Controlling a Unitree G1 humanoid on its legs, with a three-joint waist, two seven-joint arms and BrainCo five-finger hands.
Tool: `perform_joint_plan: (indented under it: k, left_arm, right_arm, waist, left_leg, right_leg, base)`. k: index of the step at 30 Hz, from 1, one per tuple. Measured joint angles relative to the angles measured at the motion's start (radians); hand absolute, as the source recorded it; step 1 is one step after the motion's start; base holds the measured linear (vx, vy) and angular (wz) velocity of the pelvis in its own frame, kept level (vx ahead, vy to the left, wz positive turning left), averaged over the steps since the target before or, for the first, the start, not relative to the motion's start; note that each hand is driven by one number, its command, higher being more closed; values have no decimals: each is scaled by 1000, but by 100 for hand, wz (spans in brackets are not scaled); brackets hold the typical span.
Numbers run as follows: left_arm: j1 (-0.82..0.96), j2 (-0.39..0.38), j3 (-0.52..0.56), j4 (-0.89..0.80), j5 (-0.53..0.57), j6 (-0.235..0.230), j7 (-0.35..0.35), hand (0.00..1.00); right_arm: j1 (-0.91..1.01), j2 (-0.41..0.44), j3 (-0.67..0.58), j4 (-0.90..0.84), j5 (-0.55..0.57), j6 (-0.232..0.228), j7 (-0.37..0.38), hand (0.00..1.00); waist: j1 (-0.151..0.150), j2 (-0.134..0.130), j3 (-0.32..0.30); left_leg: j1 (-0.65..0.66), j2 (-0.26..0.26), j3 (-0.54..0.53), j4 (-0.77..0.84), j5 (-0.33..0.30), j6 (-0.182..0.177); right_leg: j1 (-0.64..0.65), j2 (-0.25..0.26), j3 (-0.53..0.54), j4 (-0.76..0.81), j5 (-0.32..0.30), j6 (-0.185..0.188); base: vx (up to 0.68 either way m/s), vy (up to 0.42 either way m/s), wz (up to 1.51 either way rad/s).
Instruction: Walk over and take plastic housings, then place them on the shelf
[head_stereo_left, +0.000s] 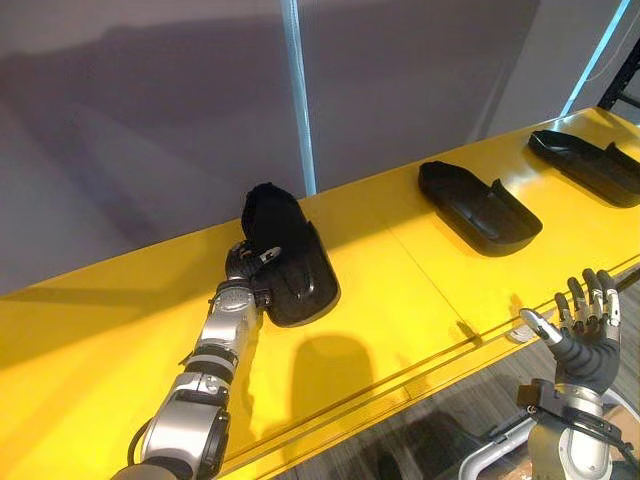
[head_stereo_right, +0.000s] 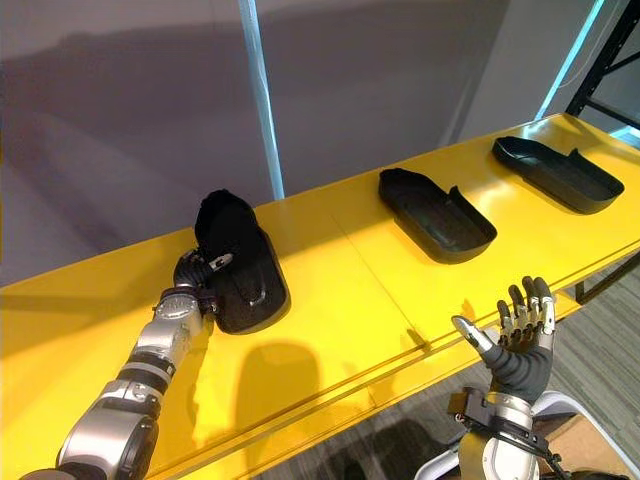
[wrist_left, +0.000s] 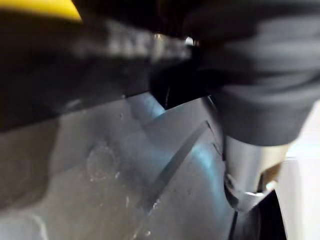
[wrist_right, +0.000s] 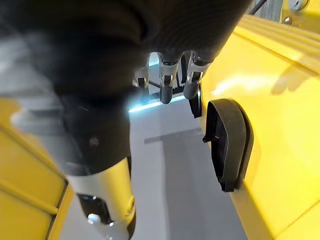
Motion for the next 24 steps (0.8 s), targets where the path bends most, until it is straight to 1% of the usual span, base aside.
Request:
perform_joint_plan:
  k: [6,8,11,13,16,20,22,23,24]
  left_arm:
    - [-1,1,-1,-9,-6,4,-5,0]
    - [3,1,-10,-40,-51,9,-9,0]
    - [47,1,-40,-157,-155,8,-21,0]
    - [63,-1,-71,-212,-214,7,-30,0]
    - [65,-6,-80,-251,-265,7,-31,0]
    - [66,-24,-80,-309,-266,8,-17,0]
    - [66,-47,-78,-365,-195,9,4,0]
    - [66,-51,-77,-377,-182,9,7,0]
    - [67,-58,-76,-400,-139,9,13,0]
  right_arm:
    - [-2,14,1,-5,-9,-1,3,0]
    - [-2,15,1,-7,-22,-1,2,0]
    - [-10,23,1,-8,-23,-1,-6,0]
    - [-16,43,2,-8,-27,1,-13,0]
    - [-36,50,3,-8,-35,2,-22,0]
    - [-35,51,26,-8,-43,5,-31,0]
    - [-35,52,39,-8,-44,8,-30,0]
    - [-35,53,41,-7,-44,8,-29,0]
    - [-34,55,41,-7,-49,9,-26,0]
  waist:
    - [1,0,6]
    - [3,1,12]
    - [5,1,14]
    - [6,1,14]
    - [6,1,14]
    - [6,2,14]
    - [8,2,13]
    - [8,3,13]
    - [8,3,13]
  left_leg:
    - [5,-2,-4,-1,0,0]
    - [6,-3,-9,-1,1,1]
    - [7,-4,-18,-9,5,2]
    - [7,-4,-28,-16,11,1]
    - [7,-3,-33,-16,12,1]
    - [12,-3,-42,-16,13,1]
    - [13,-4,-47,-16,14,2]
    - [13,-4,-48,-16,15,2]
    - [13,-4,-50,-16,16,2]
  right_leg:
    - [8,0,-5,-2,0,0]
    - [13,-1,-9,-2,0,0]
    - [15,-2,-19,-4,0,0]
    - [17,-2,-31,-4,0,0]
    - [20,-2,-36,-5,0,0]
    - [33,-3,-50,-9,0,0]
    - [37,-4,-55,-9,0,0]
    - [37,-4,-56,-9,0,0]
    - [38,-4,-57,-9,0,0]
  base:
    - [4,-1,2]
    - [1,-3,6]
    - [12,-2,9]
    - [19,-5,13]
    - [21,-2,6]
    - [18,-2,7]
    - [6,-6,6]
    - [5,-6,4]
    - [3,-5,3]
